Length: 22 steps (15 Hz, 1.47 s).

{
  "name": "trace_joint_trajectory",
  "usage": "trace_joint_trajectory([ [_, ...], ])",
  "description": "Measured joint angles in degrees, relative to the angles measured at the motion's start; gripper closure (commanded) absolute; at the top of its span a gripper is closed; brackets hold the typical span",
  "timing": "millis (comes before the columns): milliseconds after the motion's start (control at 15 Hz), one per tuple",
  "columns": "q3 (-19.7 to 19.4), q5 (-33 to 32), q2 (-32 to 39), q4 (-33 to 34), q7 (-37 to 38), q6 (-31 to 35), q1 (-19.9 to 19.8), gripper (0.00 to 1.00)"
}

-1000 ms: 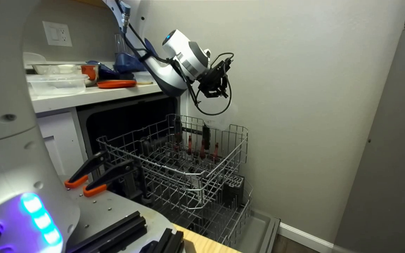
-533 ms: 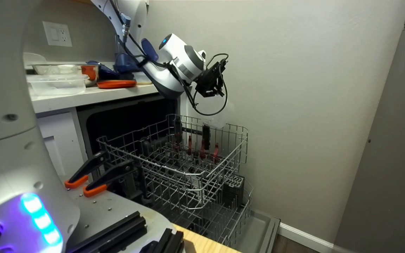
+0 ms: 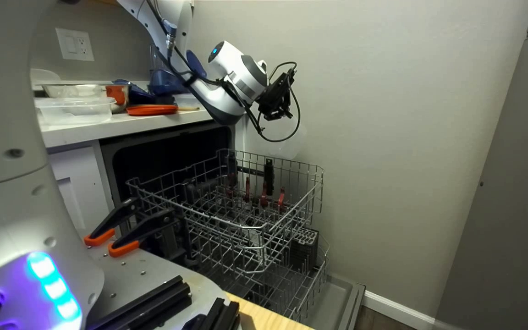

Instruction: Move the bowl in the dishwasher

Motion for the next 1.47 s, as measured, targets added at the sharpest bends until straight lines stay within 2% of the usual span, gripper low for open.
trace_joint_trajectory([
  [333,-4.16,0.00,-0.37,-1.61,-0.14,0.00,2.25,1.00],
  [733,-11.31,0.00,-3.06,-9.68,-0.14,0.00,9.96,1.00],
  [1200,-14.38,0.09,-3.92,-18.82,-0.12,0.00,18.72,1.00],
  [1467,-15.40,0.21,-4.93,-22.09,-0.08,0.00,20.97,0.99],
])
